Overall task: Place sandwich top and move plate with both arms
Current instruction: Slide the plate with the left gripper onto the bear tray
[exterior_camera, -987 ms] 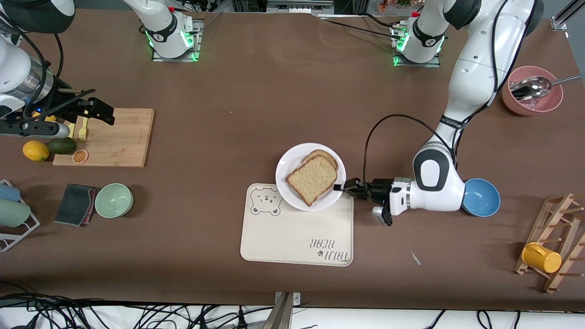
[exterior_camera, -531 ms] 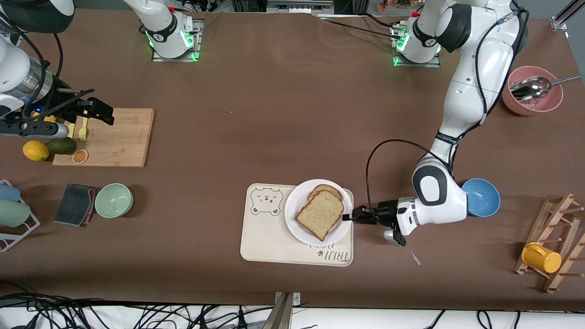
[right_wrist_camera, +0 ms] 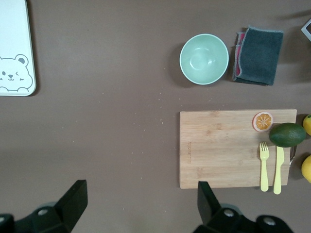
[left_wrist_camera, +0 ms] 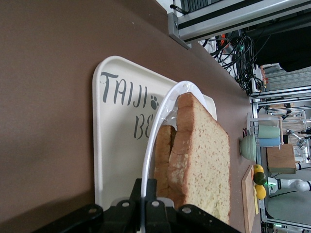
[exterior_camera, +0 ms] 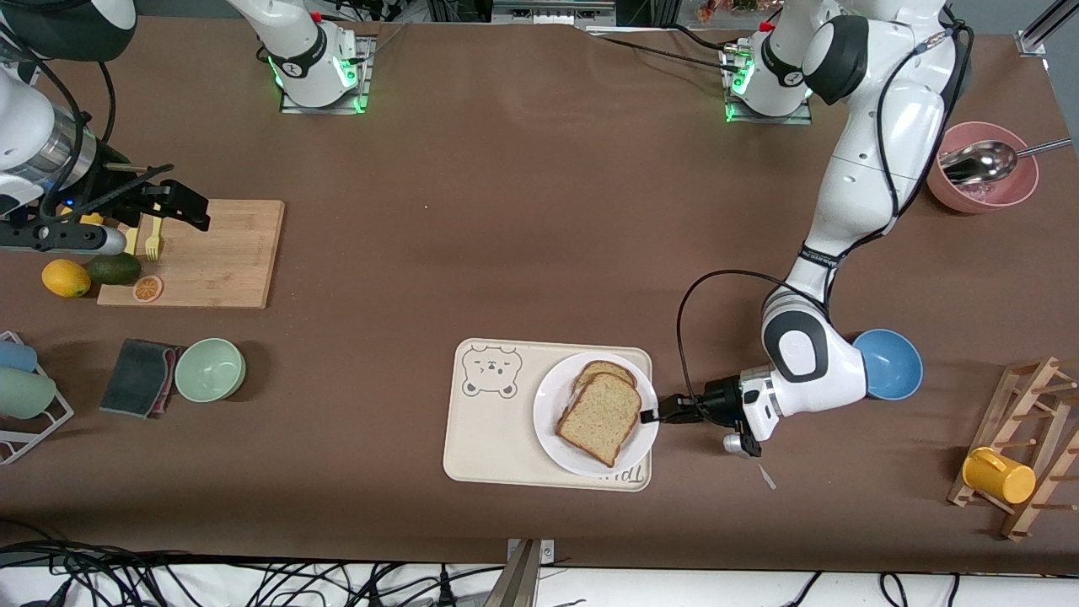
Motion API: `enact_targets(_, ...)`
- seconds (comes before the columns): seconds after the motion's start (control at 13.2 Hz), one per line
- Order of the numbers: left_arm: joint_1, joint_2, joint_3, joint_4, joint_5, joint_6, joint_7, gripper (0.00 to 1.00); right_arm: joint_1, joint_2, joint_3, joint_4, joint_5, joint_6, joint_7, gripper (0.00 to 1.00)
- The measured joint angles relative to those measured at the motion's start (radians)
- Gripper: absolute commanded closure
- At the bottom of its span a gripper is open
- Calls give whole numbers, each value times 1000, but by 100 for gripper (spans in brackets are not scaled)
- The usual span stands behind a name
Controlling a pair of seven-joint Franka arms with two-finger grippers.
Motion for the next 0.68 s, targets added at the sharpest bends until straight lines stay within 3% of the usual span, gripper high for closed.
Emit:
enact_targets(0.3, 5, 1, 0, -4, 0, -100, 2, 100, 0, 0, 0, 0, 0, 0, 0, 0)
enact_targets(0.68, 29, 4, 5, -20, 4, -135, 44, 100, 0, 0, 0, 0, 0, 0, 0, 0)
